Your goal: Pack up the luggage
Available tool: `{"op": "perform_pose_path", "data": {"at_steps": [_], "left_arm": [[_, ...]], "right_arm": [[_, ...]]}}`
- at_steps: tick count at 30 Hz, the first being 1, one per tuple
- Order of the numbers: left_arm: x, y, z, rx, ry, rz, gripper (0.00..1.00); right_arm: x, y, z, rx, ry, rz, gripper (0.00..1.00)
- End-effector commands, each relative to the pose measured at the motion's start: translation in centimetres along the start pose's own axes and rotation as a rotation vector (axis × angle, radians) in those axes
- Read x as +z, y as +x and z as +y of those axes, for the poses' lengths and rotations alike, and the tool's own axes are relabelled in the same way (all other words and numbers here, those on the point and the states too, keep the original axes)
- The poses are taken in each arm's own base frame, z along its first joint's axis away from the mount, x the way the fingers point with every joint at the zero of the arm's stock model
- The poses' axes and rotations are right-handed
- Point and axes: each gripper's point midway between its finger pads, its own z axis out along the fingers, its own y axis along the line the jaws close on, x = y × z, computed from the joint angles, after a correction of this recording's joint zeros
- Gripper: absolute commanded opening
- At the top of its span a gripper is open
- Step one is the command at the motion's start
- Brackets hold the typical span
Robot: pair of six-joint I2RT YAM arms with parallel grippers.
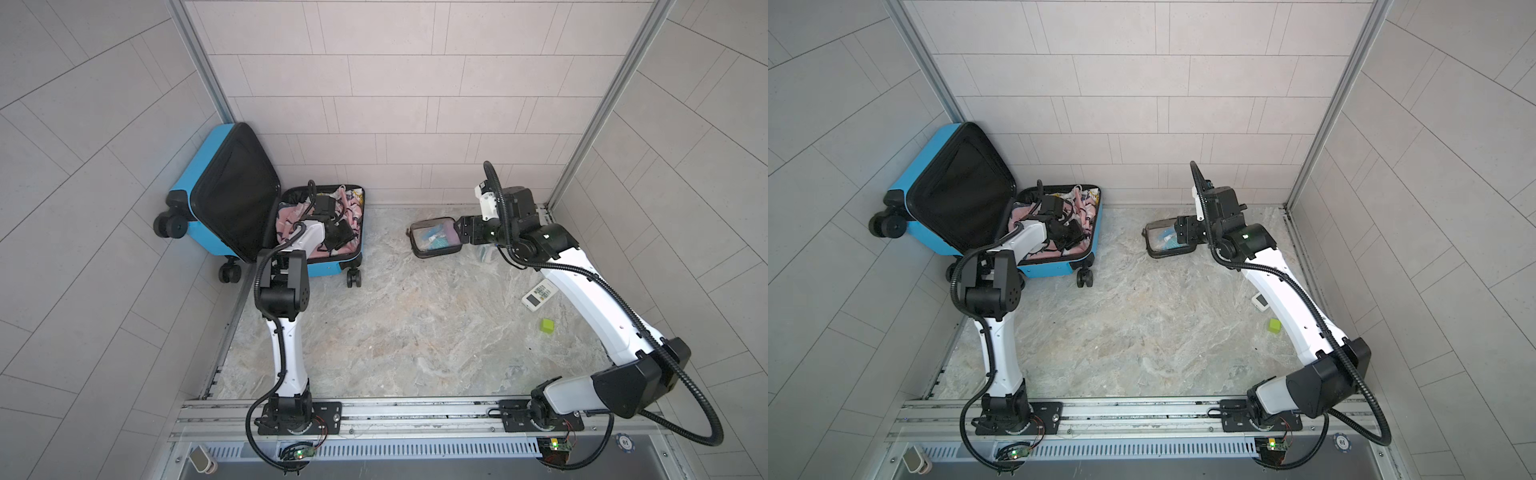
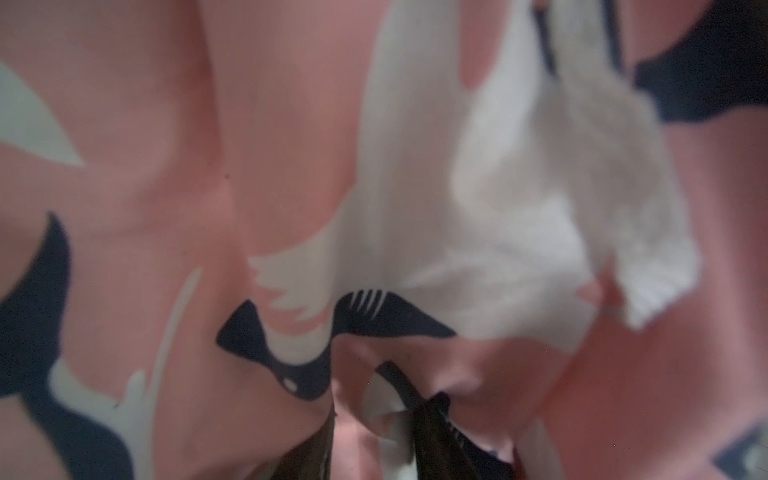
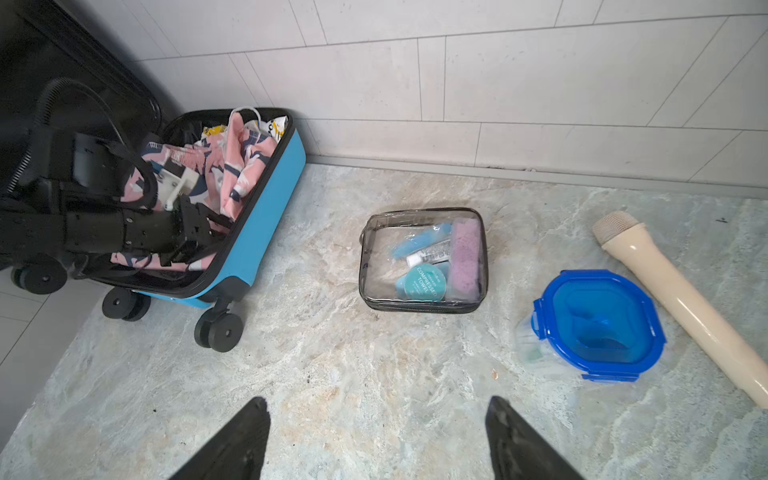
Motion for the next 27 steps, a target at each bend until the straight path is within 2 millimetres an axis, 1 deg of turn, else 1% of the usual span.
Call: {"op": "perform_pose_path", "data": {"at_steps": [1, 3, 5, 6, 9, 13, 15, 17, 20, 22, 24, 27], "left_arm": [[1.2, -0.2, 0.1, -0.018, -0.007, 0.005, 0.35], [0.9, -0.3, 0.0, -0.016, -0.006, -0.002, 0.36], [-0.3, -0.8, -0.8, -0.004, 0.009, -0.03, 0.4], [-1.3, -1.2, -1.4, 0.007, 0.018, -0.052, 0.43], [-4.8, -2.6, -3.1, 0.042, 0.043, -0.121, 0.5], [-10.8, -4.2, -5.8, 0.097, 0.086, -0.219, 0.56], [-13.7, -4.5, -6.9, 0.126, 0.106, -0.264, 0.58], [-16.5, -4.4, -7.8, 0.164, 0.123, -0.3, 0.59], [-20.2, -3.4, -8.8, 0.204, 0.155, -0.343, 0.61], [-22.5, -2.1, -9.2, 0.221, 0.184, -0.361, 0.61], [-24.2, -0.3, -8.9, 0.228, 0.202, -0.377, 0.61], [-26.3, 2.7, -7.5, 0.224, 0.212, -0.411, 0.63]], "right_arm": [[-1.7, -1.1, 0.0, -0.01, -0.005, -0.056, 0.84], [-2.1, -1.2, -0.2, -0.02, 0.005, -0.061, 0.87], [-2.4, -1.2, -0.6, -0.023, 0.017, -0.067, 0.88], [-2.4, -1.2, -0.9, -0.021, 0.027, -0.068, 0.89], [-2.2, -1.1, -2.1, -0.001, 0.061, -0.059, 0.9], [-1.6, -0.7, -3.8, 0.025, 0.12, -0.034, 0.91], [-1.4, -0.5, -4.2, 0.028, 0.135, -0.021, 0.9], [-1.1, -0.4, -4.2, 0.03, 0.135, -0.015, 0.9], [-0.2, 0.0, -3.8, 0.037, 0.108, 0.0, 0.9], [0.9, 0.4, -3.1, 0.05, 0.075, 0.017, 0.88], [2.0, 0.9, -2.4, 0.05, 0.062, 0.041, 0.87], [3.8, 1.6, -0.9, 0.02, 0.053, 0.078, 0.85]]}}
